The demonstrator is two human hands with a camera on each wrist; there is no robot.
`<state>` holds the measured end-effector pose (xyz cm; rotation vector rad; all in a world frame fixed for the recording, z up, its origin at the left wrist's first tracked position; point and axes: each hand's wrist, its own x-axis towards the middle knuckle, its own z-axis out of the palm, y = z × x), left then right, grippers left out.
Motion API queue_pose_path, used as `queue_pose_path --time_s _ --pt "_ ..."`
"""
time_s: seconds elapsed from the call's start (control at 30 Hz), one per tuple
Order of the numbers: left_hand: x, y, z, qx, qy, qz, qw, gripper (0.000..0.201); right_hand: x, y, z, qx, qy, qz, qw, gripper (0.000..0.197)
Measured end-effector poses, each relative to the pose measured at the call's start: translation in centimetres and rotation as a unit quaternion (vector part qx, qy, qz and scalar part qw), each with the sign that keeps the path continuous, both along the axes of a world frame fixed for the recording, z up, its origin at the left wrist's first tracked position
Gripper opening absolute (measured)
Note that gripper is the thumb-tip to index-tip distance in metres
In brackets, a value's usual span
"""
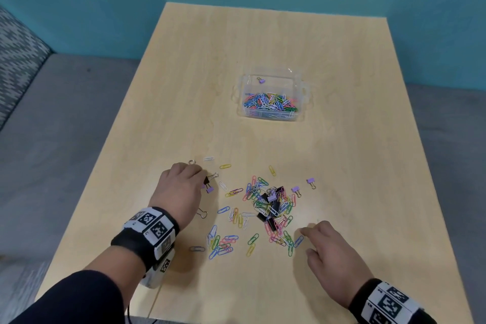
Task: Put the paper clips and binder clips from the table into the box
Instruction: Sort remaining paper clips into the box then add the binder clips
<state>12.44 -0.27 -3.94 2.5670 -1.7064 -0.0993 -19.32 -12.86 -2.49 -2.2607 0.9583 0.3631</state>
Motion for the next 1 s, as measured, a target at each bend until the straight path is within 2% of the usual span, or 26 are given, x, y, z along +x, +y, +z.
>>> queue_pose_path --time_s 0.2,0.5,0.67,0.87,1.0 --pt "0.3 -1.1 -0.2 0.056 -0.024 -0.038 0.997 0.036 -0.1 0.0 0.1 0.000 -0.003 0.007 1.000 0.047" --pt "-0.1 -1.2 0.1 0.068 -0.038 -0.055 0.995 0.028 -0.3 0.2 0.0 0.004 -0.005 0.003 1.000 0.046" --pt "-0.6 -0.3 0.0 0.076 -0.034 -0.062 0.995 0.031 -0.4 0.1 -0.2 -0.003 -0.013 0.003 1.000 0.048" --pt "-0.7 -0.2 0.2 0.077 -0.034 -0.067 0.994 0.014 -0.4 0.1 -0.1 0.000 -0.017 0.003 1.000 0.045" --pt "-0.7 -0.5 0.0 0.100 -0.034 -0.061 0.993 0.031 -0.4 0.2 -0.1 0.000 -0.017 0.005 1.000 0.045"
